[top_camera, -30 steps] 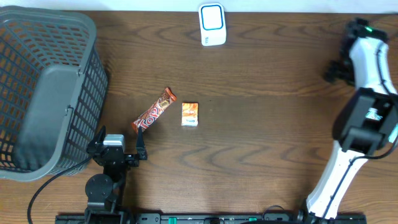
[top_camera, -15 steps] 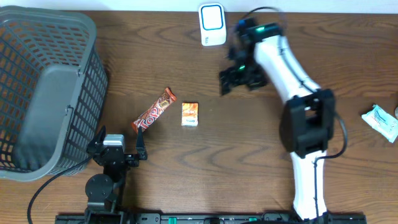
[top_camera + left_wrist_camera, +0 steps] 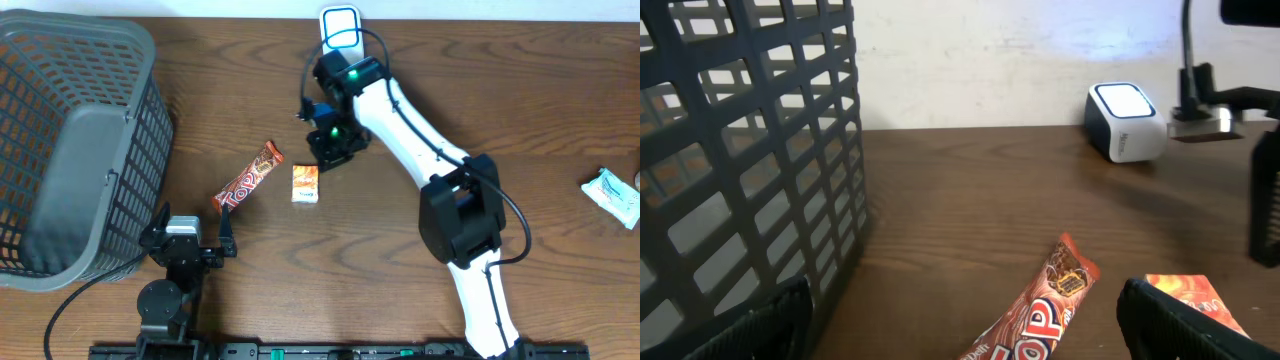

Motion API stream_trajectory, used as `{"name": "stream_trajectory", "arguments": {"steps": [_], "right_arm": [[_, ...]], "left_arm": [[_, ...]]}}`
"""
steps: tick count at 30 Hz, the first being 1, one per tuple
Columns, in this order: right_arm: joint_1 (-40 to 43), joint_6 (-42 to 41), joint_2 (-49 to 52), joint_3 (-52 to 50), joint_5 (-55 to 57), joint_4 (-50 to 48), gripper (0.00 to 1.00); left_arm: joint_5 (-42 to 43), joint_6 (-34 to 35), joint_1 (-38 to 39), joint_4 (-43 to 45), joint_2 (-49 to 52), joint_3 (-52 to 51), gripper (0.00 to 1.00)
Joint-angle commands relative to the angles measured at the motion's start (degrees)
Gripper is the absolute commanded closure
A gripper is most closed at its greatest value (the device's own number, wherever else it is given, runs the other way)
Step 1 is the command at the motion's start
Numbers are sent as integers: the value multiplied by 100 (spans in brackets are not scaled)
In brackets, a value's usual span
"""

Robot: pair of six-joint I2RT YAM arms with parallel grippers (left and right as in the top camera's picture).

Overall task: Scan the item barcode
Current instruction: 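Reach the right gripper over the small orange box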

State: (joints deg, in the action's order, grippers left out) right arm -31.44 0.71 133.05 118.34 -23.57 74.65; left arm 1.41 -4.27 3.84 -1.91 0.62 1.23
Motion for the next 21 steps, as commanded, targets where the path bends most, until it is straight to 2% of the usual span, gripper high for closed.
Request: {"name": "stream_trajectory", "arguments": {"steps": [1,8,13,21], "right_arm": [[-284,66,-157,68,-442,-299,99],[-822,46,-153,-20,-369,-1091,97],[-1167,-407,-153,-284,216,-1639,98],[-1403,-627,-151,-811,859,-1735,99]], "left_arm": [[-55,50,-24,-214,-39,-101,2],[-55,52,-24,-214,-39,-101,2],[-55,50,-24,-214,-39,-101,2],[-55,50,-24,-214,-39,-101,2]]}}
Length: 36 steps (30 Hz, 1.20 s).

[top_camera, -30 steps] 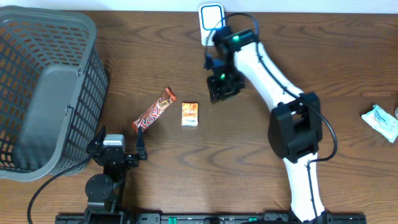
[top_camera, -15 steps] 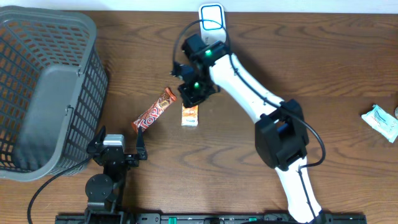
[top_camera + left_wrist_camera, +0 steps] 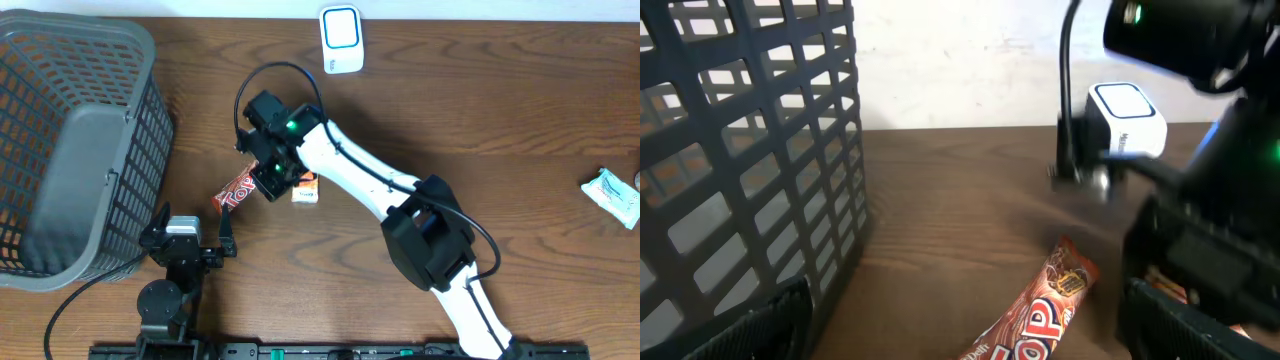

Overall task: Scan the item barcode
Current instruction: 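Reach the right gripper over the small orange box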

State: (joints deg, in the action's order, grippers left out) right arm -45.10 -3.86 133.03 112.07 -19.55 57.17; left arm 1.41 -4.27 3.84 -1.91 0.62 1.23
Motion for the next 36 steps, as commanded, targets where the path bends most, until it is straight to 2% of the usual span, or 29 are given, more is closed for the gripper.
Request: {"name": "stream_trajectory", "arguments": {"steps": [1,12,18,29,30,36], "right_arm": [[-37,-181,-151,-214,584,46,99],[-26,-564,-151,-227,1912,745,99],[-24,-922,-151,-225,3220,1102,99],[-24,-944,-916,-160,2546,1091,99],[-22,-944,-979,-160,2542,1047,96],[-20,-938,-933,-199,2155,74,94]], "left_arm": [[-55,52,-24,-214,-39,-101,2],[-55,50,-24,-214,-39,-101,2],[-55,52,-24,-214,-39,-101,2],[-52,50,-24,-214,-39,-101,2],[-52,50,-24,-214,-39,-101,2],[-52,50,-24,-214,-39,-101,2]]}}
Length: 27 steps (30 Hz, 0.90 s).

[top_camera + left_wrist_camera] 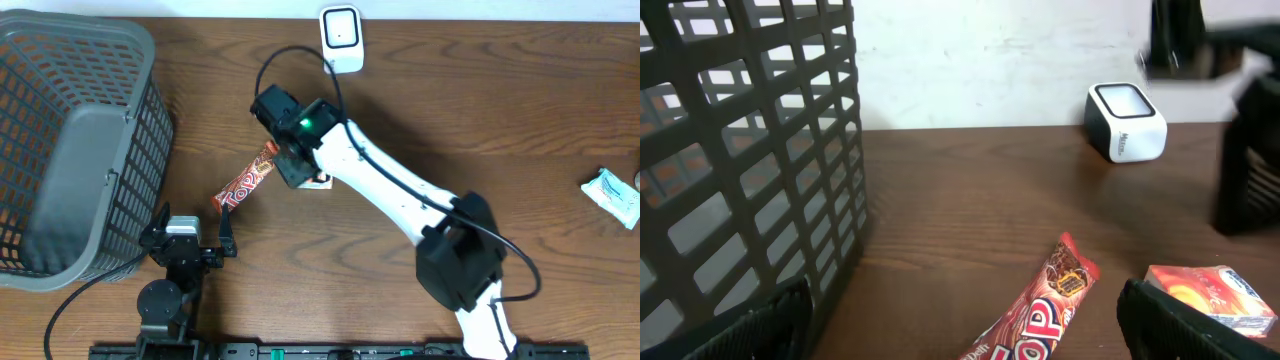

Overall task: Scan the item barcode
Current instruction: 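Reach the right gripper over the small orange box, then lower the right gripper and grasp the orange box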

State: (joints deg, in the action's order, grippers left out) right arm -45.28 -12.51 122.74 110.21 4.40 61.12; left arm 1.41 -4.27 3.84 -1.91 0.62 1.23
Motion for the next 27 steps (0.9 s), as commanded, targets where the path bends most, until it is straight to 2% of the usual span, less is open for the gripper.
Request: {"name": "stream_trajectory", "arguments": {"steps": [1,6,12,16,21,27], "right_arm": [[13,-66,162,-15,-229,-505,94],[216,-72,636,-15,-234,-1353,98],[483,-79,739,-15,2,-1764,97],[671,-378,841,-17,-122,-1849,99],[750,-302,1005,-20,-734,-1742,99],[680,-245,1005,-20,-927,-1432,99]], "left_arm": [[-52,50,-24,-214,-39,-101,2],[-55,50,-24,-214,-39,-101,2],[-55,50,-24,-214,-39,-101,3],[-55,52,-24,-214,-39,-101,2],[-55,50,-24,-214,-39,-101,2],[-55,50,-24,-214,-39,-101,2]]}}
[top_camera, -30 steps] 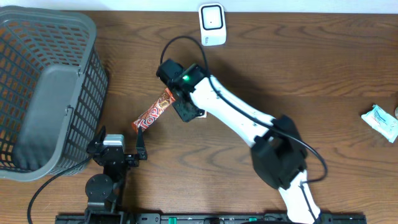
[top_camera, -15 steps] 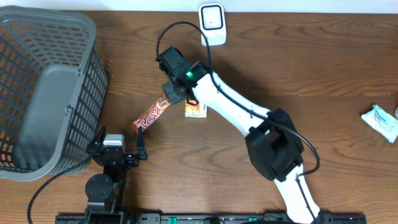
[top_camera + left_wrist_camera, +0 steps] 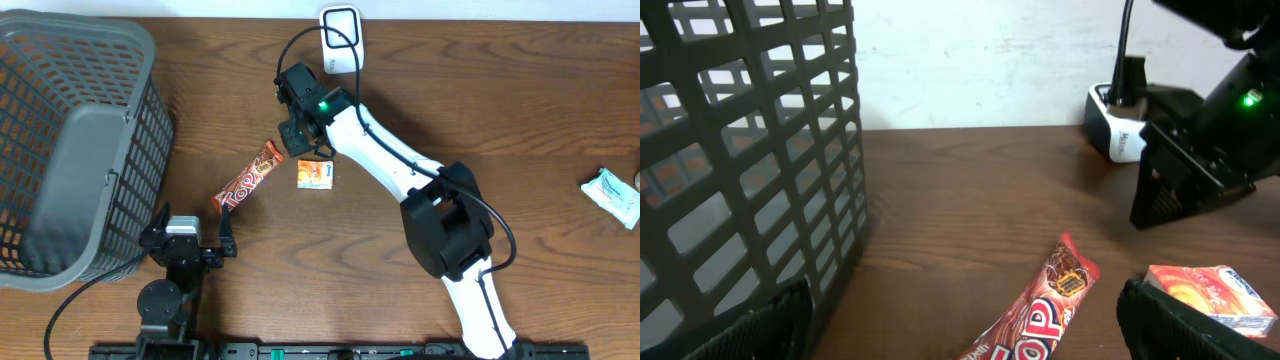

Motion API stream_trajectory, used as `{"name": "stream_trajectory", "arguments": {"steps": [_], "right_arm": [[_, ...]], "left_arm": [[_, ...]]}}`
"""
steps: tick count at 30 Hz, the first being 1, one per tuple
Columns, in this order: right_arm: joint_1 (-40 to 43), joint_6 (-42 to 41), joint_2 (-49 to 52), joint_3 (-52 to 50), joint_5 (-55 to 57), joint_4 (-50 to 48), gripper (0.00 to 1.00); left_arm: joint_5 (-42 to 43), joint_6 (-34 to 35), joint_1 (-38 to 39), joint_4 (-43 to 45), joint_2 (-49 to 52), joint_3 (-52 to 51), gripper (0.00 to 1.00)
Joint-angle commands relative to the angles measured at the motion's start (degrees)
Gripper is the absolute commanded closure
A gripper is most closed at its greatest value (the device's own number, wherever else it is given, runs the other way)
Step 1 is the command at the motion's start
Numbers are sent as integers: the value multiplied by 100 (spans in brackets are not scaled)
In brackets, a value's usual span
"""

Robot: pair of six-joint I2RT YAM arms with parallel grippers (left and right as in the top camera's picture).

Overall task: Scan the item barcode
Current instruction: 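Lower the right gripper and grasp the orange box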

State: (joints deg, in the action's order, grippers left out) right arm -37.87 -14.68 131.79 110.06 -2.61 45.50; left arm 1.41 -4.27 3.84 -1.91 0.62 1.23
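Note:
A small orange packet (image 3: 315, 174) lies flat on the table, also at the lower right of the left wrist view (image 3: 1205, 297). Just left of it lies a red chocolate bar (image 3: 248, 176) (image 3: 1040, 315). The white scanner (image 3: 340, 25) stands at the back edge, partly hidden by the right arm in the left wrist view (image 3: 1108, 135). My right gripper (image 3: 296, 138) (image 3: 1160, 200) hangs behind the packet, toward the scanner, with nothing seen in it; its jaw state does not show. My left gripper (image 3: 190, 242) (image 3: 960, 335) rests open near the front edge.
A tall grey mesh basket (image 3: 150, 110) (image 3: 760, 150) fills the left side. A white crumpled packet (image 3: 612, 195) lies at the far right edge. The right arm reaches diagonally from the front middle to the back.
My right gripper was over the orange packet's left edge and is now farther back, between packet and scanner. The packet and bar lie where they did. The left arm has not moved.
My right gripper first hung just behind the orange packet. Then it was down between the bar and the packet. Then it stood over the packet, which lay turned and slightly shifted to the right. Now the gripper is back toward the scanner, and the packet lies bare on the table.

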Motion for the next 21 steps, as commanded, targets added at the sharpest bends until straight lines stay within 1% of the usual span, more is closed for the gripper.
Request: {"name": "stream_trajectory", "arguments": {"steps": [1,12,15,21], "right_arm": [[-85,-28,101,-4,-223,203,99],[-168,-28,223,-4,-157,455,97],[-177,-31,319,-4,-160,481,99],[-212,-22,363,-4,-160,693,99]], "left_arm": [[-55,50,-24,-214,-39,-101,2],[-55,50,-24,-214,-39,-101,2],[-55,50,-24,-214,-39,-101,2],[-55,50,-24,-214,-39,-101,2]]}}
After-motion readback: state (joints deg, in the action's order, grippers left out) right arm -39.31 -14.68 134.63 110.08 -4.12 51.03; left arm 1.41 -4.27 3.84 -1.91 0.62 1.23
